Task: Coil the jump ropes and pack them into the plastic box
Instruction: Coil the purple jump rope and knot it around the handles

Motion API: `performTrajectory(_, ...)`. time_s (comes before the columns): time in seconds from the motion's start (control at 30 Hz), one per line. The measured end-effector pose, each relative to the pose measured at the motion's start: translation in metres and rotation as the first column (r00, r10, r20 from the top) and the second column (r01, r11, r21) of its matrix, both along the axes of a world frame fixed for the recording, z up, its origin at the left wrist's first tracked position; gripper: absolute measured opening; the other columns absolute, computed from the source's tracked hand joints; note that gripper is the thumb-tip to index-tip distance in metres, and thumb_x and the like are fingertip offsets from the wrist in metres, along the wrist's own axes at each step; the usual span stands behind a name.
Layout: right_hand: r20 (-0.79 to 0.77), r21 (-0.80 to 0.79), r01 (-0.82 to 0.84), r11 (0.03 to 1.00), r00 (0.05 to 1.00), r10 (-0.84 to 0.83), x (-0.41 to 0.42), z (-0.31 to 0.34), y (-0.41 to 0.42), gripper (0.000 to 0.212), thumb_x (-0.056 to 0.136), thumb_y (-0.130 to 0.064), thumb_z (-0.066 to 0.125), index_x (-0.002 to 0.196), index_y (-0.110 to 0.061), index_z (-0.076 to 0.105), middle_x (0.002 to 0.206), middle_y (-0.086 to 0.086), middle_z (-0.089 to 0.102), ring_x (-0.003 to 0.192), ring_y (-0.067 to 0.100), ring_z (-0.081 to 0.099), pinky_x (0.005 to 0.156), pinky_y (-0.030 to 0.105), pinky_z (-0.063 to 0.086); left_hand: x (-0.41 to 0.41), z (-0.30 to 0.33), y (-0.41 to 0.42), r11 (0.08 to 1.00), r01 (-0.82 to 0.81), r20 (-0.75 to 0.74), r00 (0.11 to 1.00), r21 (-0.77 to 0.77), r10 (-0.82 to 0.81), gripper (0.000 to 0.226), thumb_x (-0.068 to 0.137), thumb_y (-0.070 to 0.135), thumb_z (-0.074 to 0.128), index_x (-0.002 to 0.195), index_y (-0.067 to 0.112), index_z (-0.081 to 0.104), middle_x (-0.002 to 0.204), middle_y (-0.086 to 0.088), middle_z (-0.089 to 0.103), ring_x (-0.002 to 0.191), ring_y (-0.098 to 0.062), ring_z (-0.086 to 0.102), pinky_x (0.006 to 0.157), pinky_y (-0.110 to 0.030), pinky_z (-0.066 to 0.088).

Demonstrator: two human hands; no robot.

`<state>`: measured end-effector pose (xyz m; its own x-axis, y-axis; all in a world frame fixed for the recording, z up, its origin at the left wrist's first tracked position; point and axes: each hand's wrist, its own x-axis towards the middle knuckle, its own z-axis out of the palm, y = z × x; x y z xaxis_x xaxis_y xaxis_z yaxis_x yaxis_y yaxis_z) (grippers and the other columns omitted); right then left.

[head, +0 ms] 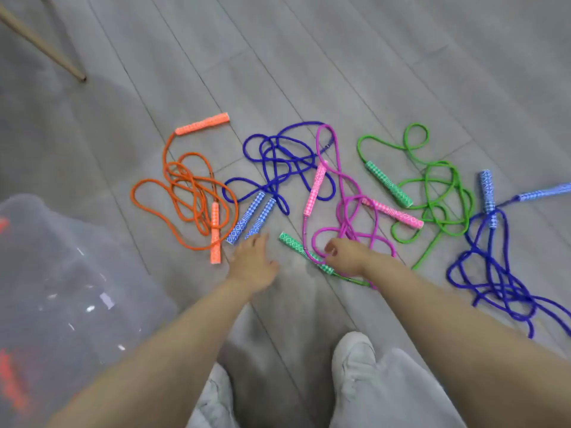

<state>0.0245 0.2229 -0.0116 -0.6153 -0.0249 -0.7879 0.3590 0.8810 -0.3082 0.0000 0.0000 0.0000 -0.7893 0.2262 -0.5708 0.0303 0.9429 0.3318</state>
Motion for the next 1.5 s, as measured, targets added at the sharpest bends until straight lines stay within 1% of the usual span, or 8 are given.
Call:
performTrajectory(0.27,-0.253,0.386,-0.294,0.874,0.878,0.407,0.039,-0.079,-0.029,0.037,0.091,-0.020,0.048,0.128,-0.013,0.050,0.125,0.011,0.052,0.118,0.033,0.049,0.094,0.039,0.039,0.046,-0.054,-0.011,0.998,0.019,0.043,0.999,0.068,-0.022,0.079,0.075,0.039,0.051,0.147,0.013,0.033,0.150,-0.008,0.035,0.138,-0.027,0.033,0.115,-0.033,0.023)
performTrajectory(0.43,-0.310,0.446,-0.275,0.852,0.845,0.435,0.040,-0.073,-0.034,0.029,0.094,-0.018,0.045,0.120,-0.013,0.057,0.121,0.010,0.056,0.116,0.032,0.050,0.094,0.038,0.038,0.063,-0.046,-0.025,0.997,0.028,0.049,0.998,0.074,-0.032,0.082,0.069,0.040,0.048,0.146,0.014,0.035,0.150,-0.008,0.036,0.137,-0.026,0.033,0.114,-0.031,0.024)
performTrajectory(0.8,-0.612,-0.056,-0.074,0.996,0.790,0.024,0.026,0.101,-0.059,0.024,0.098,-0.032,0.046,0.105,-0.013,0.059,0.098,0.009,0.067,0.090,0.030,0.060,0.076,0.039,0.049,0.083,0.078,-0.034,0.983,0.030,-0.014,1.000,0.181,-0.028,0.062,0.091,0.017,0.053,0.148,0.014,0.030,0.152,-0.008,0.035,0.138,-0.025,0.033,0.109,-0.027,0.027)
performTrajectory(0.93,-0.732,-0.127,-0.055,0.990,0.679,-0.057,0.041,0.181,-0.071,0.020,0.098,-0.027,0.050,0.103,-0.013,0.063,0.080,-0.003,0.058,0.081,0.022,0.055,0.066,0.028,0.034,0.098,0.148,-0.043,0.943,0.043,-0.130,0.992,0.331,0.000,0.066,0.086,0.022,0.054,0.148,0.019,0.032,0.146,-0.003,0.042,0.134,-0.020,0.039,0.106,-0.025,0.031)
performTrajectory(1.17,-0.866,-0.363,-0.073,0.929,0.395,-0.308,0.103,0.294,-0.110,0.014,0.096,-0.020,0.056,0.094,-0.015,0.068,0.065,-0.011,0.056,0.062,-0.001,0.050,0.057,0.011,0.033,0.147,0.250,-0.063,0.903,0.036,-0.309,0.945,0.429,0.109,0.004,0.094,0.016,0.050,0.096,0.020,0.049,0.097,-0.007,0.061,0.094,-0.028,0.056,0.069,-0.030,0.033)
performTrajectory(1.23,-0.862,-0.437,-0.097,0.894,0.328,-0.386,0.126,0.321,-0.124,0.016,0.096,-0.022,0.055,0.097,-0.015,0.070,0.069,-0.003,0.060,0.063,0.002,0.048,0.057,0.013,0.033,0.164,0.274,-0.067,0.869,0.037,-0.336,0.930,0.494,0.152,0.016,0.095,0.023,0.048,0.079,0.024,0.045,0.077,0.004,0.056,0.077,-0.020,0.054,0.064,-0.030,0.033)
performTrajectory(1.37,-0.772,-0.635,-0.195,0.747,0.203,-0.603,0.170,0.366,-0.144,0.016,0.098,-0.016,0.054,0.096,-0.015,0.070,0.058,-0.016,0.050,0.055,-0.001,0.043,0.057,0.014,0.032,0.190,0.306,-0.077,0.701,0.058,-0.361,0.886,0.710,0.292,0.018,0.093,0.027,0.045,0.087,0.034,0.060,0.083,0.008,0.069,0.088,-0.014,0.064,0.085,-0.036,0.050)
performTrajectory(1.5,-0.652,-0.753,-0.240,0.613,0.138,-0.746,0.204,0.393,-0.143,0.016,0.097,-0.021,0.054,0.092,-0.030,0.065,0.054,-0.021,0.048,0.054,0.002,0.038,0.055,0.023,0.033,0.217,0.345,-0.080,0.504,0.095,-0.360,0.812,0.859,0.460,0.022,0.101,0.015,0.041,0.101,0.025,0.061,0.070,0.004,0.054,0.066,-0.006,0.054,0.068,-0.023,0.047)
